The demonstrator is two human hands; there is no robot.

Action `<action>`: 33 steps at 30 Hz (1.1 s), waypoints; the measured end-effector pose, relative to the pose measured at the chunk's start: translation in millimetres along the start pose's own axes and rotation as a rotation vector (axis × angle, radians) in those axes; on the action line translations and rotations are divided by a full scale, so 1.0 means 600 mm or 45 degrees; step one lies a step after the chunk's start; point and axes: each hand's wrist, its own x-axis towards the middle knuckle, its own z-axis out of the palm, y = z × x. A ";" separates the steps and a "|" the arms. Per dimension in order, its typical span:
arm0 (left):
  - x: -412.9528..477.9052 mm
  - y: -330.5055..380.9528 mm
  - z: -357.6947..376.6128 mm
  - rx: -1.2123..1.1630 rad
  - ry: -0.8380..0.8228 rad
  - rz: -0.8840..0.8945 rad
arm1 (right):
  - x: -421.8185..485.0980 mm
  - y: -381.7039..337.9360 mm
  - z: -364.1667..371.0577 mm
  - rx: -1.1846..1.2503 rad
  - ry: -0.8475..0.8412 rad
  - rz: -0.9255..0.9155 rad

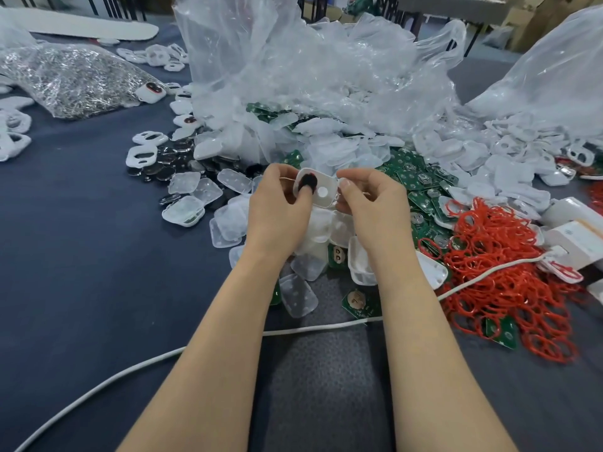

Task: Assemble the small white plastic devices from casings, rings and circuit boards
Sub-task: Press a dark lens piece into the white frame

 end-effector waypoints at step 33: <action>-0.008 0.012 0.001 -0.024 0.019 0.162 | 0.000 0.001 0.000 0.104 0.094 0.094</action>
